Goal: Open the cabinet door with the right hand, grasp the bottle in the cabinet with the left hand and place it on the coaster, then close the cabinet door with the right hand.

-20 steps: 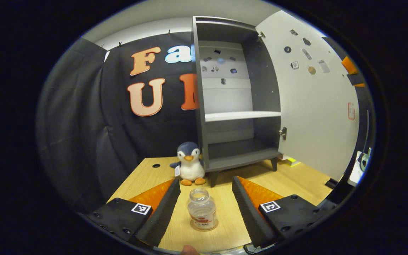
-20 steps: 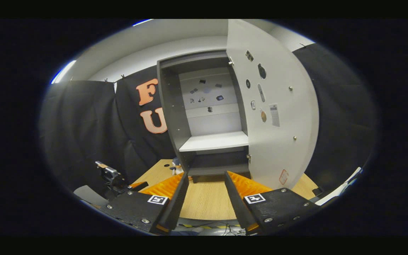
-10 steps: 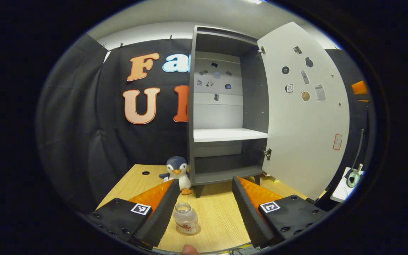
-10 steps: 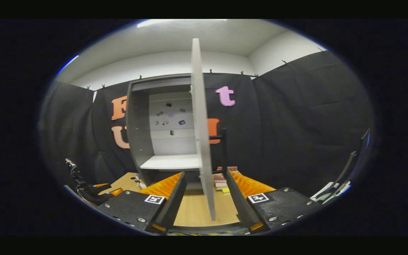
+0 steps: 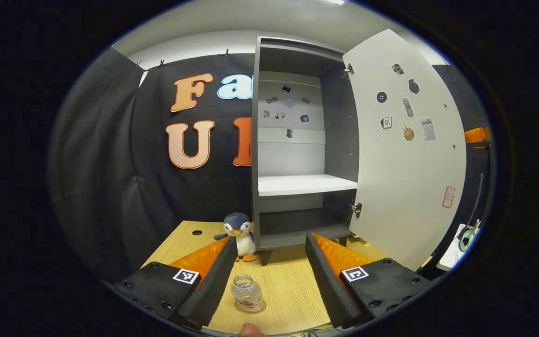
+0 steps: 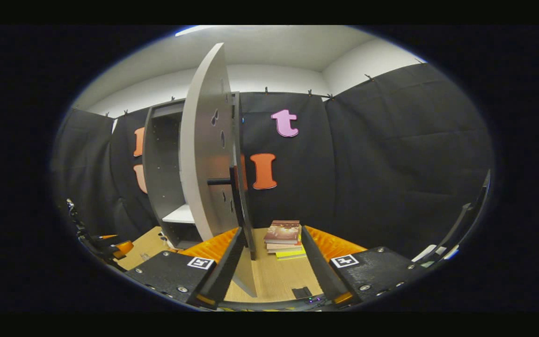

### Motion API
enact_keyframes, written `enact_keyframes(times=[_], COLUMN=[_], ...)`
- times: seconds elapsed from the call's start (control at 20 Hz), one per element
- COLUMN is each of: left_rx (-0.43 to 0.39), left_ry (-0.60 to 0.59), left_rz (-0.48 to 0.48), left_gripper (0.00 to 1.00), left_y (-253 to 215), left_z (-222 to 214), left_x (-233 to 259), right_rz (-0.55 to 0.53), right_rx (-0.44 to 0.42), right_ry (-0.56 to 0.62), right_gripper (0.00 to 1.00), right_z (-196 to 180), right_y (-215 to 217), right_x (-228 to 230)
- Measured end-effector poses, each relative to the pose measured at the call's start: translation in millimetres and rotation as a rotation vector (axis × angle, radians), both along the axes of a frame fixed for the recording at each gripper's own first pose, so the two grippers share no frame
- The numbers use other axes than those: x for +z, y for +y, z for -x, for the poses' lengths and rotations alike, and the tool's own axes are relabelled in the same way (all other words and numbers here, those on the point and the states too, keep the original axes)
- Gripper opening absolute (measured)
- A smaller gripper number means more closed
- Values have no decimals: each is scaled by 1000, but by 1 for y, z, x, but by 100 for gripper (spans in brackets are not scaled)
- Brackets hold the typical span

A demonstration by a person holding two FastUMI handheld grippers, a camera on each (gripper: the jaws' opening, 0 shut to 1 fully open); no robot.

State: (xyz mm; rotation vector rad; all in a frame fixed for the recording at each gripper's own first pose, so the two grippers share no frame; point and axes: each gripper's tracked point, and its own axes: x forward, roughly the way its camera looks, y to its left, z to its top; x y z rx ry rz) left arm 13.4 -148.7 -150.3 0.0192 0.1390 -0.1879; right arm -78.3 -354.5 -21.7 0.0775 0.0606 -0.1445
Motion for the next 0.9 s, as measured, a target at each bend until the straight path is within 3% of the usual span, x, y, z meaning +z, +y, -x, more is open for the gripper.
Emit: enact_keyframes(times=[0.1, 0.2, 0.7, 0.8, 0.85, 0.9], left_rx=[16, 32, 74, 76, 73, 71], left_ry=[-4, -1, 8, 2, -3, -6], left_rz=[-6, -7, 4, 2, 4, 3], left_gripper=[94, 94, 95, 95, 95, 94], left_y=[6, 12, 34, 36, 36, 37], left_z=[-1, 0, 5, 6, 6, 7], left_x=[2, 2, 0, 3, 5, 5], right_rz=[0, -4, -6, -13, -15, -14], right_rx=[28, 50, 56, 85, 104, 123], right_ry=[-1, -2, -23, -24, -25, -26], right_gripper=[82, 78, 78, 77, 82, 77], right_z=[-7, -13, -12, -15, -16, -17], right_y=[8, 15, 37, 52, 61, 71], right_x=[-3, -5, -7, -8, -8, -8])
